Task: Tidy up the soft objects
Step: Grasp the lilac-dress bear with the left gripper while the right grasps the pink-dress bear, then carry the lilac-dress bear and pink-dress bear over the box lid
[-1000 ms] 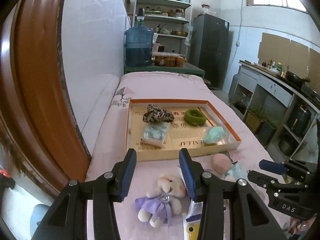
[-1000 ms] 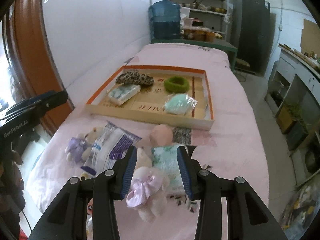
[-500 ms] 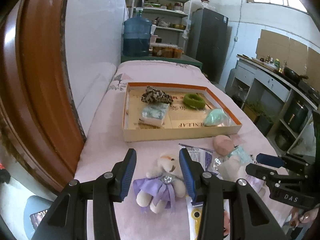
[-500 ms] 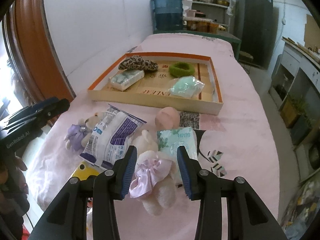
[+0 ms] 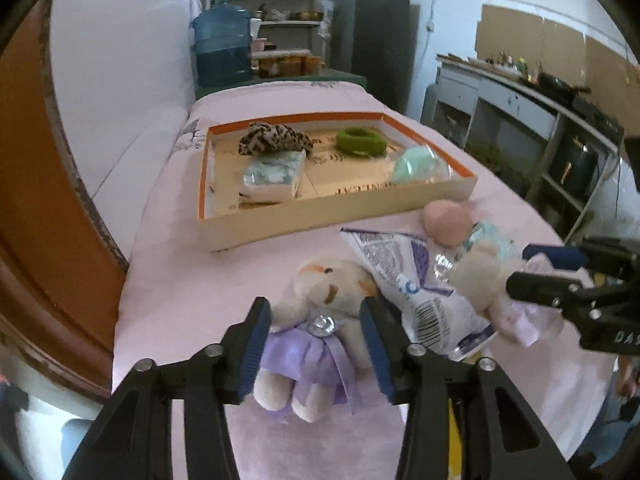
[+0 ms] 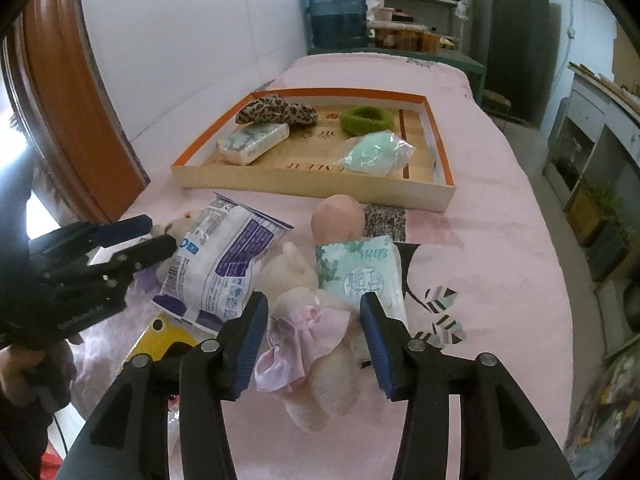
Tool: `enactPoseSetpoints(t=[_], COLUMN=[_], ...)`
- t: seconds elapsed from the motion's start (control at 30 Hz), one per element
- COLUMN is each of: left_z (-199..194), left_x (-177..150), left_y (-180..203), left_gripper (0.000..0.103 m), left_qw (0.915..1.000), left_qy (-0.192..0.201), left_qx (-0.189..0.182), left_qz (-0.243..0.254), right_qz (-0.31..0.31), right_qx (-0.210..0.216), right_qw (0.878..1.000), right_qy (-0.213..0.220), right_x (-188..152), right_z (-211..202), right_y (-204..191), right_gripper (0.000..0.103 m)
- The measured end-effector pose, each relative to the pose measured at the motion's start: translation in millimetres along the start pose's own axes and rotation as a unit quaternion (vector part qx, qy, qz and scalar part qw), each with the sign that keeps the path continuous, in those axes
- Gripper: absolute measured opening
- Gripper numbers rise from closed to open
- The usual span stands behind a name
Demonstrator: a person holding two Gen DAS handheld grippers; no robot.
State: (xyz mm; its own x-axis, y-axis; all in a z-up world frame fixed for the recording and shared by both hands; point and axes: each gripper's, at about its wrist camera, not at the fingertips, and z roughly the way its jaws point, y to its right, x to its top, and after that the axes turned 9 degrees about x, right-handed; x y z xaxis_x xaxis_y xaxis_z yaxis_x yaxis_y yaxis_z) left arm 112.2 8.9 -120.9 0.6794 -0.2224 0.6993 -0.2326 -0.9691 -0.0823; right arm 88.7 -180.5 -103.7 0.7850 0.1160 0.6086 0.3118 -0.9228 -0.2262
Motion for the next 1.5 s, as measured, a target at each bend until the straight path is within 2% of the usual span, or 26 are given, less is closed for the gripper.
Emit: enactPoseSetpoints(t=[0.17,0.23,0.37,0.47,0.6,0.67,0.83,1.2,1.5], left_z=[8,13,32,33,32,31,24,10,-7], left_x=[-3,-4,-7,-5,-7,-7,-10,-15,-8], left_y=[-2,-5,-4,-2,-3,-2,1,-14,-18], left_gripper=[0.056,0.062,0.064,0.064,0.063,0.058,0.05,0.048,0.048], left_qw=[0.9999,0.9997,0.998,0.9978,0.9978,0.998,0.9983,0.9963,0.9969], left_qy=[-0.009,-0.015,-0.051,-0.056,-0.054,-0.053,-0.045,-0.029,-0.001], left_qx=[-0.012,-0.02,-0.036,-0.035,-0.035,-0.033,-0.031,-0.04,-0.012], left_qz=[0.007,0.0,0.0,0.001,-0.013,-0.014,-0.019,-0.071,-0.078], right_qz=[-0.002,-0.003,-0.004,-0.002,0.0,-0.001,-0.002,-0.001,-0.001], right_qx=[-0.001,-0.002,-0.003,-0.003,0.005,0.006,0.01,0.013,0.013], right_qw=[1.0,1.0,1.0,1.0,1.0,1.0,1.0,1.0,1.0], right_qy=[-0.005,-0.008,-0.015,-0.016,-0.015,-0.016,-0.014,-0.001,0.012], right_x=[-2,-2,-3,-4,-5,-6,-8,-6,-1], right_z=[3,5,9,11,11,9,7,-3,-11], right_y=[-1,-1,-1,0,0,1,-1,-4,-5], right_gripper=[0.052,0.052,0.052,0.052,0.052,0.045,0.041,0.041,0.041])
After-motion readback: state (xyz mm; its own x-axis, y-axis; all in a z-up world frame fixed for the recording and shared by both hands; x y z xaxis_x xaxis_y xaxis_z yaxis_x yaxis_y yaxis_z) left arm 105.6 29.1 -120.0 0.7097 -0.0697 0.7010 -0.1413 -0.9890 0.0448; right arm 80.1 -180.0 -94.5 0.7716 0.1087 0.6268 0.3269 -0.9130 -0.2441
